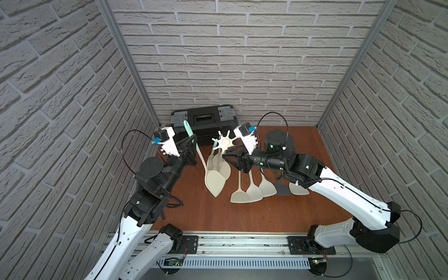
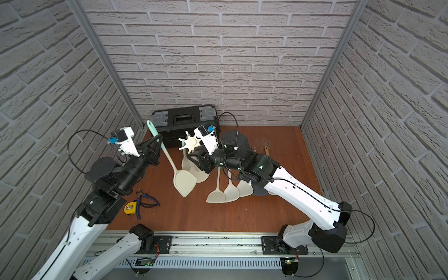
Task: Take the spatula off the kitchen utensil rack
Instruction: Place the spatula at the center of the board.
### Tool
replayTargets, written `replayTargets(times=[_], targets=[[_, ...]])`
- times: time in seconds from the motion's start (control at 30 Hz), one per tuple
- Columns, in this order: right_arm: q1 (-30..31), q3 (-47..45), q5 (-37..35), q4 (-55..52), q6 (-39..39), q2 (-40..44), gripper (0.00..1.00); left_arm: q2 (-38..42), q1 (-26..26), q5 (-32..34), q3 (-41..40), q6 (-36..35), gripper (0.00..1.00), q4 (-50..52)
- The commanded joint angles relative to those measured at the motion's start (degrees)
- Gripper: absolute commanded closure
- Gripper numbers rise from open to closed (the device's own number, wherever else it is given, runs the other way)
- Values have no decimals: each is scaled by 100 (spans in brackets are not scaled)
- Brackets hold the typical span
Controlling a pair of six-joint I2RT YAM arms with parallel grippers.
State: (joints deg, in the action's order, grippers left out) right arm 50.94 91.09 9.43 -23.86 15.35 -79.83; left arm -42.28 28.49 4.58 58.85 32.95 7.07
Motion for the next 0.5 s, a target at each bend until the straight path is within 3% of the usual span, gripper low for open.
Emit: replayTargets(times=[0.0,0.27,0.47], targets=[[-22,287,-205,-408,-166,-471,56,-59,-45,-173,100,268,100,-229],[-131,1658,-624,-971,-349,-1518,56,-20,-111,42,160,78,100,189],[-239,2888,-15,-1297,-69,-1978,53,49,-153,53,223,-60,100,477]])
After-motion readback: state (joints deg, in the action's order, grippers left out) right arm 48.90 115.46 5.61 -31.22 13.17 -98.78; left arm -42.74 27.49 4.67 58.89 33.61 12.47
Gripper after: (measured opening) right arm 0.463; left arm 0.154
